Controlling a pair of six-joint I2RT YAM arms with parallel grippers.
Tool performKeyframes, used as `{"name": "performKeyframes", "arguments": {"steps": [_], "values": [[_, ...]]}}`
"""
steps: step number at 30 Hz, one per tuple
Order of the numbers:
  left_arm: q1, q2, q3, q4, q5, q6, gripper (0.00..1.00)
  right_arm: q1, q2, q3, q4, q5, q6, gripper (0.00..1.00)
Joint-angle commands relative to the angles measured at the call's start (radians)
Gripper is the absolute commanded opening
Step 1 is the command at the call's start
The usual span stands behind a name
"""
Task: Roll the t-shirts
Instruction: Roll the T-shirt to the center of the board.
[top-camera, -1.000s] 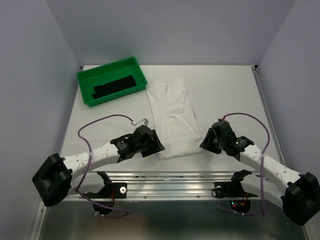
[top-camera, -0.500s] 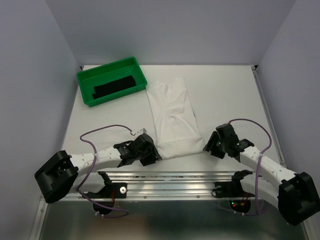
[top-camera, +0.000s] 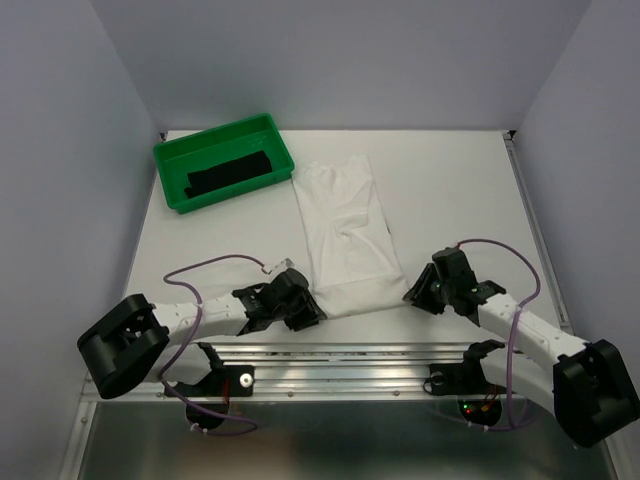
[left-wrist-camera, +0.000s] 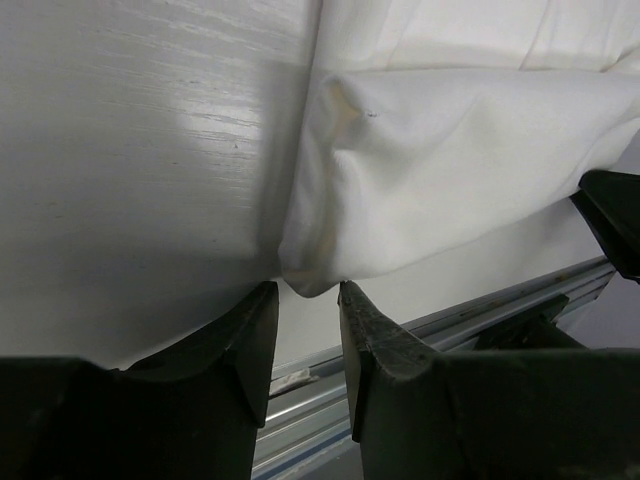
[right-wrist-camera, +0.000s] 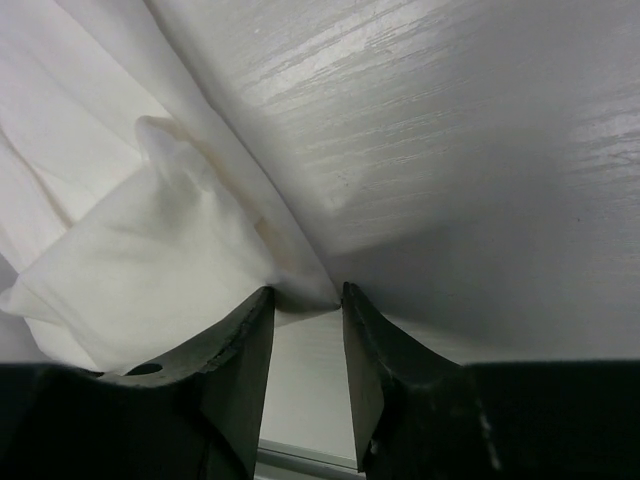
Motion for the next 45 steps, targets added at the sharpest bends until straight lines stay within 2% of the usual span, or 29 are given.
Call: {"name": "performKeyframes", "arguments": {"steps": [1, 3, 4, 8, 9, 11, 13, 20, 26, 32, 45], "values": [[-0.004, 0.027, -0.014, 0.027, -0.015, -0.013, 0.38, -0.006, 0.015, -0.018, -0.003, -0.001, 0.003, 0.36], [-0.004, 0.033, -0.013, 0.027, -0.015, -0.016, 0.35, -0.006, 0.017, -0.015, -0.005, -0.005, 0.003, 0.27], [-0.004, 0.033, -0.013, 0.027, -0.015, -0.018, 0.29, -0.006, 0.015, -0.015, -0.003, -0.006, 0.003, 0.21], [-0.004, 0.030, -0.013, 0.022, -0.051, -0.025, 0.16, -0.006, 0.004, -0.007, -0.006, -0.008, -0.001, 0.08], [-0.004, 0.030, -0.011, 0.021, -0.054, -0.031, 0.14, -0.006, 0.003, -0.005, -0.006, -0.009, -0.003, 0.06], [-0.003, 0.026, -0.013, 0.013, -0.062, -0.036, 0.04, -0.006, 0.006, -0.002, -0.006, -0.011, -0.004, 0.02], [-0.004, 0.022, -0.009, 0.010, -0.068, -0.041, 0.00, -0.006, 0.007, -0.002, -0.006, -0.012, -0.006, 0.01], [-0.004, -0.010, -0.002, -0.034, -0.082, -0.048, 0.00, -0.006, -0.005, 0.020, -0.021, -0.015, -0.007, 0.01], [-0.004, -0.089, 0.050, -0.142, -0.117, -0.047, 0.00, -0.006, -0.036, 0.076, -0.078, -0.006, -0.027, 0.01], [0.004, -0.090, 0.122, -0.197, -0.127, -0.030, 0.00, -0.006, -0.034, 0.120, -0.094, -0.002, -0.032, 0.01], [0.120, -0.041, 0.240, -0.263, -0.098, 0.073, 0.00, -0.006, 0.029, 0.238, -0.117, 0.020, -0.063, 0.01]]}}
